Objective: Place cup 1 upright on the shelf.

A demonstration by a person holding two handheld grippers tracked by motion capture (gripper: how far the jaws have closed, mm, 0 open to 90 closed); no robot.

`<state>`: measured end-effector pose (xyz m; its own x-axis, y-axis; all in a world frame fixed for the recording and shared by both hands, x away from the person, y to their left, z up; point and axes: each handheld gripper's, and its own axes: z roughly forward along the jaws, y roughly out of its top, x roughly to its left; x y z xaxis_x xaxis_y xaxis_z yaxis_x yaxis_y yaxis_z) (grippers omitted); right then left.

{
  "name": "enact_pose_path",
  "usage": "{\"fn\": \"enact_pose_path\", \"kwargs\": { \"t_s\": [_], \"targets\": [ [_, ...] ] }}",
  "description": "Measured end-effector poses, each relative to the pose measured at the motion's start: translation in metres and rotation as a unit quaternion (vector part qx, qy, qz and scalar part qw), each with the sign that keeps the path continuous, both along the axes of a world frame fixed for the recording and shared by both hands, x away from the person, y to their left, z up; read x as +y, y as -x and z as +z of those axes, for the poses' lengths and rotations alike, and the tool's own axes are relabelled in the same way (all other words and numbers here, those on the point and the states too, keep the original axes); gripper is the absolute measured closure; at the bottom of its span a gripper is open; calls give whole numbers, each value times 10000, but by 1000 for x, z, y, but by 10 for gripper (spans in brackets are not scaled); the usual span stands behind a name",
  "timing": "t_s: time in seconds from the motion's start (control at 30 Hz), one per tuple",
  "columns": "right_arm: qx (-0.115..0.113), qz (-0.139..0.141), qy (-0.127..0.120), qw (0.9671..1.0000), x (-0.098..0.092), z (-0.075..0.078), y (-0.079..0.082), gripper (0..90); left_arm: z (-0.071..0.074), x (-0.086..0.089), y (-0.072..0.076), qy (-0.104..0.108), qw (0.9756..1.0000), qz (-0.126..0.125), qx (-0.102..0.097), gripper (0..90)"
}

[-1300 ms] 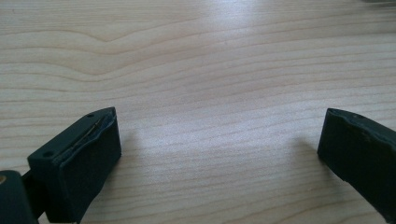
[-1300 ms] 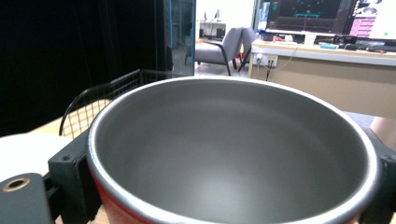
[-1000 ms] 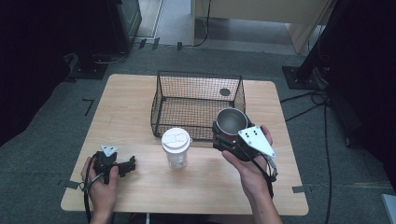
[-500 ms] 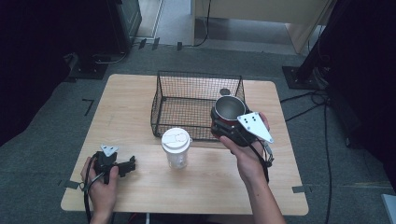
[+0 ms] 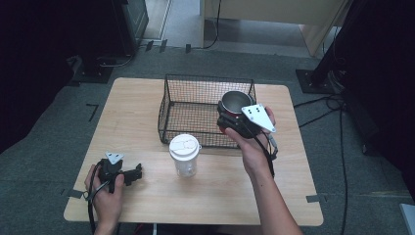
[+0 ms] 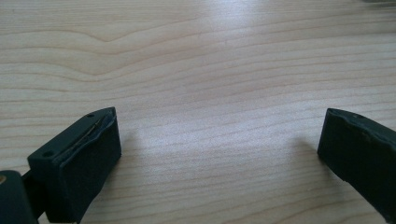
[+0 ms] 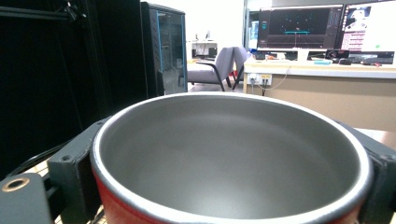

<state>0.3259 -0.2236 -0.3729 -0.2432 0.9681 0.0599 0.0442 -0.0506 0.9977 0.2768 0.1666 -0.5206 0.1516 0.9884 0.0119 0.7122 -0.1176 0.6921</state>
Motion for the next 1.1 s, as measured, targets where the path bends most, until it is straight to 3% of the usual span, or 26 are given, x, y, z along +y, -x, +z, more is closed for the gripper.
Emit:
{"fn": "enact_pose_path", "kwargs": {
  "t_s": [0.8,1.0,1.1],
  "targets": [
    [214,-502,-232,9982,-2,-25,-70,69,0,0,0,2,10000,2,-2,0],
    [295,-498,53,9983,9,-33,-87,68,0,0,0,3,10000,6,-5,0],
    [351,-514,58,9980,12,-37,-94,69,0,0,0,2,10000,2,-5,0]
  ]
}}
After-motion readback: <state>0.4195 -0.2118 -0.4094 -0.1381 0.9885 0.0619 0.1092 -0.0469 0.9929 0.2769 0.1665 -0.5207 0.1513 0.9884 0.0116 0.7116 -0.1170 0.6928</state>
